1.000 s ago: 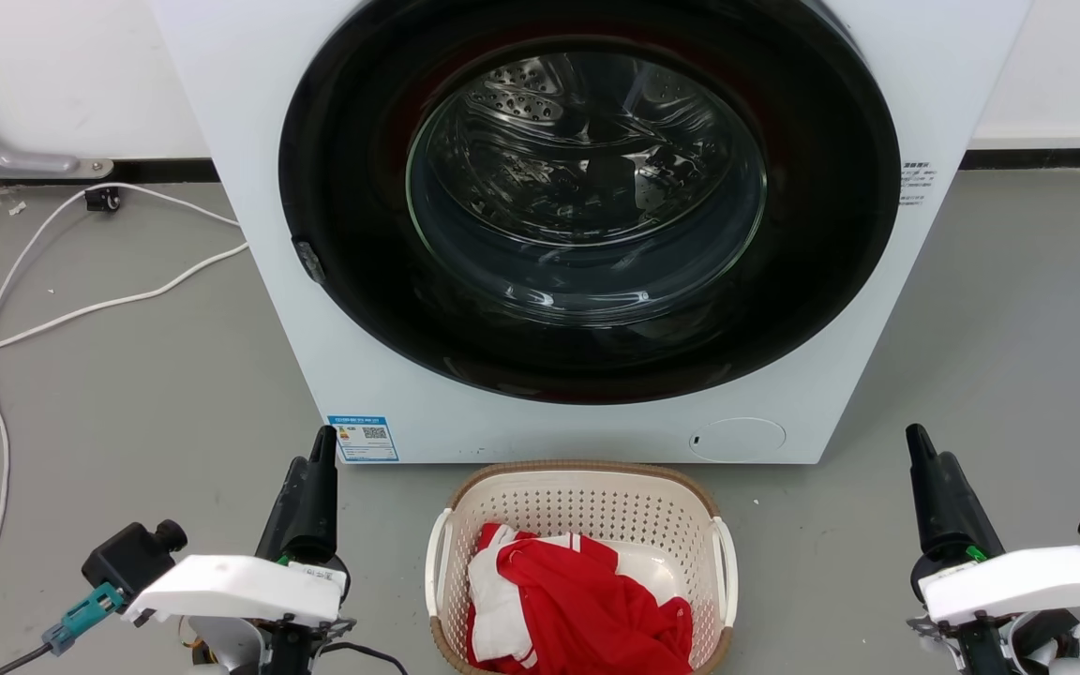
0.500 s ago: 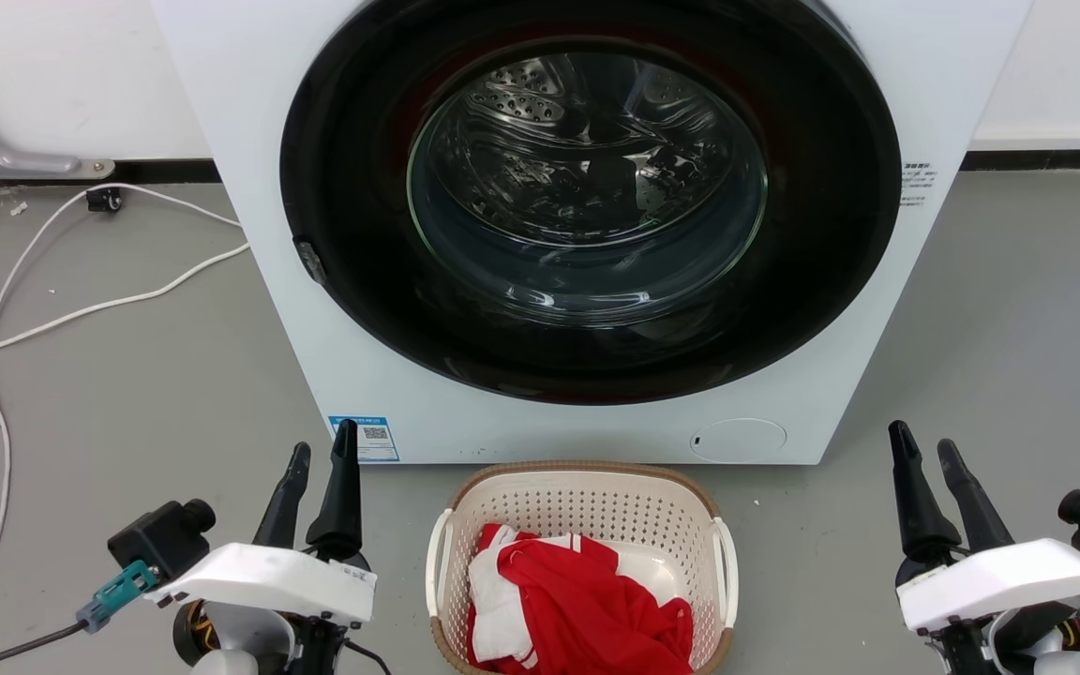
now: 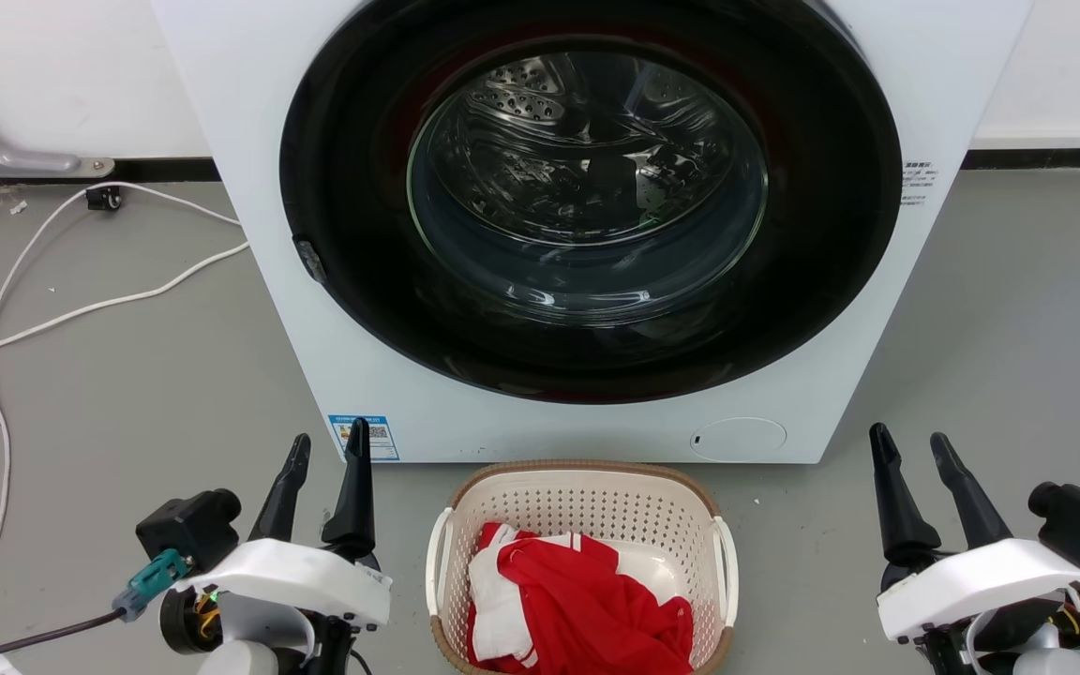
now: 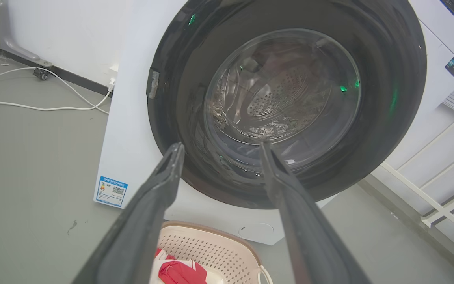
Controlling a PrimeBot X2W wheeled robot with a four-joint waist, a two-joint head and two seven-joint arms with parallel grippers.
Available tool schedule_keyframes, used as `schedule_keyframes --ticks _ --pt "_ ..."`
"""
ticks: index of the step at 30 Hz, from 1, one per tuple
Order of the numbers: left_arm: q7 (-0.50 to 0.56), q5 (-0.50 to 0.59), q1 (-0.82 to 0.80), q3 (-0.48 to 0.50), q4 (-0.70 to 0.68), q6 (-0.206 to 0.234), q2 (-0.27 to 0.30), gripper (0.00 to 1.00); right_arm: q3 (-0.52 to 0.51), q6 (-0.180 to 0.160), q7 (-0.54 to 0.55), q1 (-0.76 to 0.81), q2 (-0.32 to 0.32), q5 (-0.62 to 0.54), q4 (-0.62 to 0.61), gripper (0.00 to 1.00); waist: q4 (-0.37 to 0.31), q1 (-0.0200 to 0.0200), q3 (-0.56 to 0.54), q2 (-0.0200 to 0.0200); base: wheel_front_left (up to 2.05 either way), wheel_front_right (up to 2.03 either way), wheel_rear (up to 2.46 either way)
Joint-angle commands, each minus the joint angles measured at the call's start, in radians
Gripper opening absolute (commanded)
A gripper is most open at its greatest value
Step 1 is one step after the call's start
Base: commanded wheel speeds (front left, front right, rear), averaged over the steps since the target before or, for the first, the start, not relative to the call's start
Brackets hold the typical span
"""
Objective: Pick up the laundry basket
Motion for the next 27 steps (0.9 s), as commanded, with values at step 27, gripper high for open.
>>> schedule_keyframes --ticks 27 --pt "-0.071 0.276 -0.039 -0.020 0.038 0.026 0.012 1.00 0.012 0.002 -0.009 0.011 0.002 -0.292 -0.017 1.00 0.001 -0.0001 -0.006 0.0000 0.00 0.00 0.00"
